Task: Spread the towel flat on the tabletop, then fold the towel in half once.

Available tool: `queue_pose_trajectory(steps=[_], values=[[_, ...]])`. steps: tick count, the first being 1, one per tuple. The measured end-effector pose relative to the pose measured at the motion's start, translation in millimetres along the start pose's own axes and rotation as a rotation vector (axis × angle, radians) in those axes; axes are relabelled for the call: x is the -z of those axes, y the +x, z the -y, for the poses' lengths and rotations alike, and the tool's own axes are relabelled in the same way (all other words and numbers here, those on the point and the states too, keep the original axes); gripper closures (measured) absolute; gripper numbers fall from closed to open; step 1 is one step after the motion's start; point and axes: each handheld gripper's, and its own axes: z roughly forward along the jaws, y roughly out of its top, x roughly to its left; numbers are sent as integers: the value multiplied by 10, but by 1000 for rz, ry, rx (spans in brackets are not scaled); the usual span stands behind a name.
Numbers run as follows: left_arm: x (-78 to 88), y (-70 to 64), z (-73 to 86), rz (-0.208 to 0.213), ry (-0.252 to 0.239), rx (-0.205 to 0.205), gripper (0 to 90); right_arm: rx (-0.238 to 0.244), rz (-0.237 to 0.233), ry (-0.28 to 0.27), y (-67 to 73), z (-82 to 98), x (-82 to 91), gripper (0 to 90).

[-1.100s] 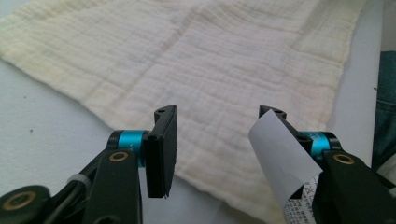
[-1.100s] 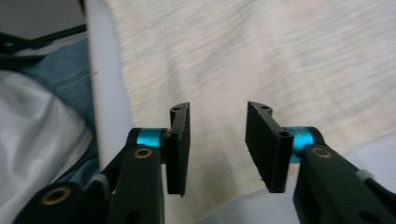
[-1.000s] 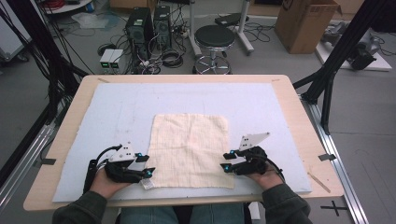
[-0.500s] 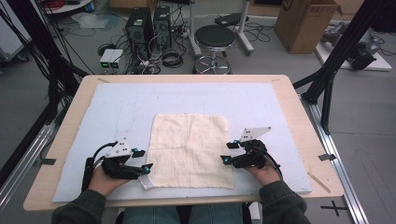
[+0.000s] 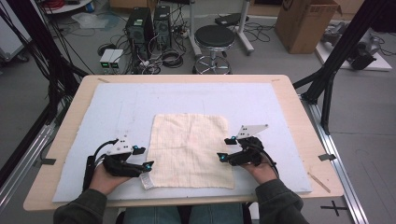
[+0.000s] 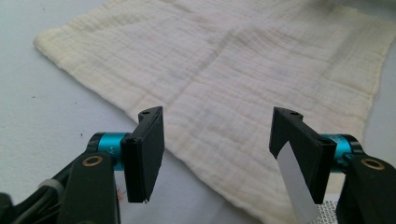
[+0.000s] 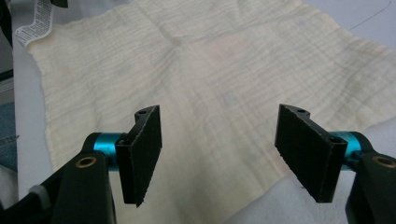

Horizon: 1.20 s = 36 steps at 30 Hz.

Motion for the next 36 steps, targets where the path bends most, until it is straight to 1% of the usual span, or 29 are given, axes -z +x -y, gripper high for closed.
queue_pose_trajectory(steps=[6, 8, 14, 17, 25, 26, 28, 29, 30, 32, 33, 34, 35, 36], values=[[5, -5, 4, 0, -1, -4, 358, -7, 1, 0, 8, -2, -7, 306], [7, -1, 2, 3, 0, -13, 358, 3, 1, 3, 16, -4, -8, 306], [8, -6, 4, 4, -1, -13, 355, 8, 5, -1, 18, -4, -8, 304], [9, -4, 6, 6, -1, -11, 355, -2, 9, 4, 24, -3, -1, 303], [10, 19, -6, 6, -6, 2, 360, -9, 23, 6, 3, 0, 5, 303], [10, 24, -12, 3, -7, 9, 360, -6, 25, 2, -10, 1, 2, 304], [2, 46, -32, -1, -7, 13, 363, -23, 28, 2, -37, 0, 9, 305], [0, 62, -51, 2, 2, 13, 363, -22, 28, 1, -62, -2, 11, 306], [-6, 77, -71, -2, 0, 16, 364, -21, 35, 1, -83, -8, 15, 308], [-11, 121, -122, -1, -1, 25, 375, -34, 46, 0, -134, -32, 32, 317], [-20, 144, -150, 2, -7, 29, 375, -39, 44, 0, -151, -44, 40, 324], [-34, 158, -175, -3, -14, 33, 379, -39, 50, 1, -180, -60, 51, 327], [-53, 174, -202, -10, -12, 34, 385, -47, 54, 1, -207, -79, 62, 332], [-73, 192, -231, -13, -5, 34, 385, -45, 61, -4, -245, -94, 73, 340]])
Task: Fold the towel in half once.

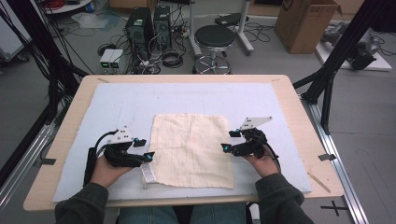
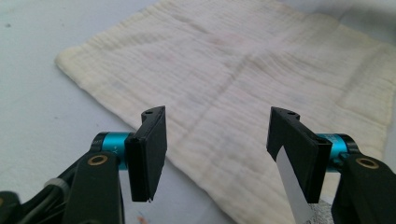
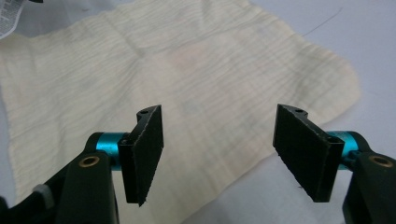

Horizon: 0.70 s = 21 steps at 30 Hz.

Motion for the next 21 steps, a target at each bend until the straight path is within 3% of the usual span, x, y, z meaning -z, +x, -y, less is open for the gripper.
queue_pose_trajectory(steps=[7, 12, 16, 21], values=[[-139, 148, -211, 11, -15, 33, 412, -16, 59, 24, -251, -164, 42, 405], [-100, 225, -289, 29, -32, 64, 409, -25, 71, 49, -420, -307, 45, 418], [-4, 196, -263, 20, -19, 36, 403, -30, 74, 36, -503, -359, 57, 422], [194, 94, -191, 9, -22, -3, 399, -32, 69, 43, -500, -355, 49, 414]])
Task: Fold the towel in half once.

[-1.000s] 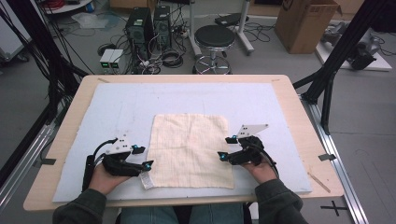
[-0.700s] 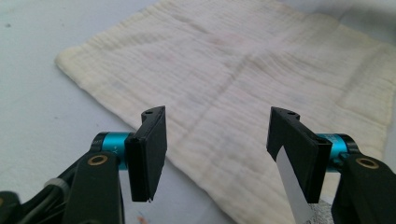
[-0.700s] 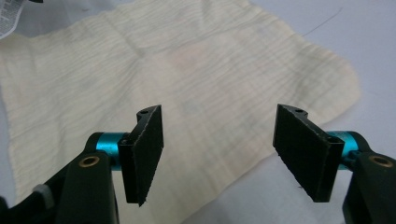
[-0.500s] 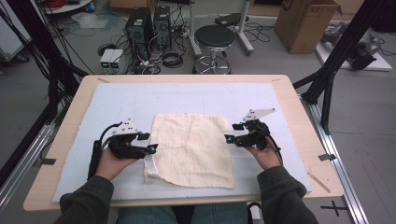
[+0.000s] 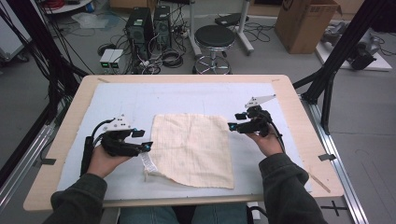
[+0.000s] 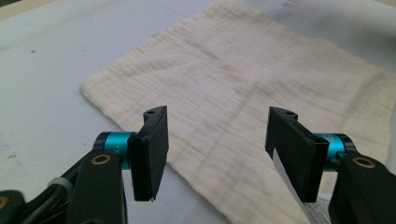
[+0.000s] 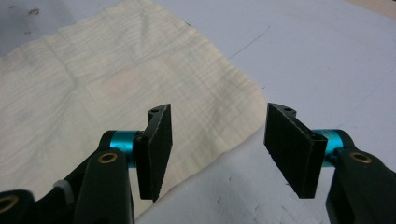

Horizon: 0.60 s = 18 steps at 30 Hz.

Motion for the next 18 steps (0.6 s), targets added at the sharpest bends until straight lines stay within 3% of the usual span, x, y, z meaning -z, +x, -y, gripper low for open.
queue_pose_trajectory(steps=[7, 12, 18], values=[[192, -98, -31, 22, -49, -14, 384, 27, -18, 6, 74, -27, -58, 415], [151, -100, -165, 59, -94, 7, 384, 18, -26, -7, 94, -40, -95, 419], [98, -152, -245, 93, -111, -9, 373, 22, -38, -18, 104, -50, -137, 420]])
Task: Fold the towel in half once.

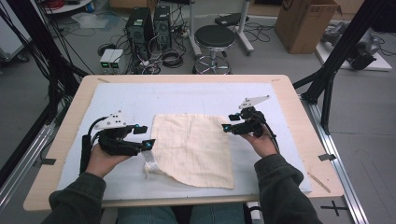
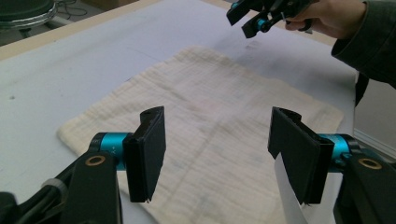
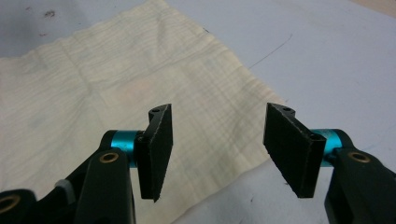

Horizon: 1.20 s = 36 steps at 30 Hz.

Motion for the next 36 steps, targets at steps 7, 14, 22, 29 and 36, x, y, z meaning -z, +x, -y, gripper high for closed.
queue_pose_trajectory(steps=[7, 14, 22, 29, 36], values=[[-61, -60, 117, 9, 49, -5, 368, 28, -9, 19, 89, -15, -53, 422], [-177, 141, 113, -77, 53, 22, 391, 16, 10, 21, 65, -16, -73, 450], [-463, 497, -34, -162, 53, 86, 435, -18, 31, 23, -137, -115, -130, 487], [-716, 842, -56, -278, 61, 145, 475, -78, 90, 34, -372, -136, -216, 579], [-992, 1044, 101, -322, 147, 183, 519, -147, 70, 80, -536, -24, -449, 600]])
